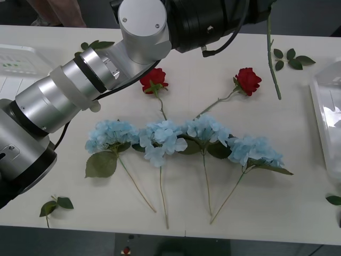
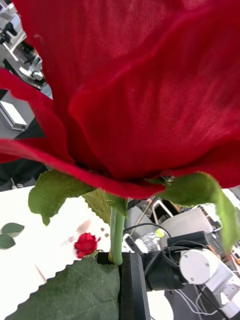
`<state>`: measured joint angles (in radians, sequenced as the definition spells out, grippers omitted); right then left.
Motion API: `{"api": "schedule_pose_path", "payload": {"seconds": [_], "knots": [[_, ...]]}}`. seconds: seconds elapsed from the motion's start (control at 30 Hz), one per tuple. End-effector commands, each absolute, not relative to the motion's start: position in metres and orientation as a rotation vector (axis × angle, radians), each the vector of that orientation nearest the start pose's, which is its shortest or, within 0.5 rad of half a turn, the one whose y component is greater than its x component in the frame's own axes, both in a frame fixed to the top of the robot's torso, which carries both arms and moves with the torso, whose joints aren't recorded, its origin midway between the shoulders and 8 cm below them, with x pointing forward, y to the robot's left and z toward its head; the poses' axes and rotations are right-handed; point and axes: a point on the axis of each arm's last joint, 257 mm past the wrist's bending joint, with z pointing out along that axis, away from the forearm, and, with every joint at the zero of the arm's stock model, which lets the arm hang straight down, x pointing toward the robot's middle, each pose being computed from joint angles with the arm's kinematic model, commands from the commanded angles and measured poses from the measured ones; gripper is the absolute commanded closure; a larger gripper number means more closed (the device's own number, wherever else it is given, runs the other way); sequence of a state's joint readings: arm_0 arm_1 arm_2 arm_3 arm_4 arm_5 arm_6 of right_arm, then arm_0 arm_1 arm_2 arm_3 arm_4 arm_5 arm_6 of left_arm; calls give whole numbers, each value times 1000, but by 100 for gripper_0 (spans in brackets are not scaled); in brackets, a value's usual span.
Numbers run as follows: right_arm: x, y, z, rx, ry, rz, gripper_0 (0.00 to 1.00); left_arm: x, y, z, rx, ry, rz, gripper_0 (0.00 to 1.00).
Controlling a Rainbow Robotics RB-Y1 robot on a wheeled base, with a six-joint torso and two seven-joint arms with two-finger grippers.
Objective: Put the red flowers into the right box and the blue flowers into the left box
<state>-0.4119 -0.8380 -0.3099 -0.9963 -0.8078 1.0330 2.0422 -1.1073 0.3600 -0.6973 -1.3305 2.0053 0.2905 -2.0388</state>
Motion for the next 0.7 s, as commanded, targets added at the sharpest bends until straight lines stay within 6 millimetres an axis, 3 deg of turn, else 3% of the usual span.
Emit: {"api": "schedule_pose_path", "payload": {"seconds": [0.03,0.37,0.7], "knots": [[522,-584,-194,-38,2362,-168,0,503,-202,103,613,1415,-1344,100],[512,-541,-148,-368,2307,-60,0,489,-216,97,609,1438,-1412,100],[493,-461,-105,-743,2145,190,0,489,-216,95,604,1443,-1416,100]]}}
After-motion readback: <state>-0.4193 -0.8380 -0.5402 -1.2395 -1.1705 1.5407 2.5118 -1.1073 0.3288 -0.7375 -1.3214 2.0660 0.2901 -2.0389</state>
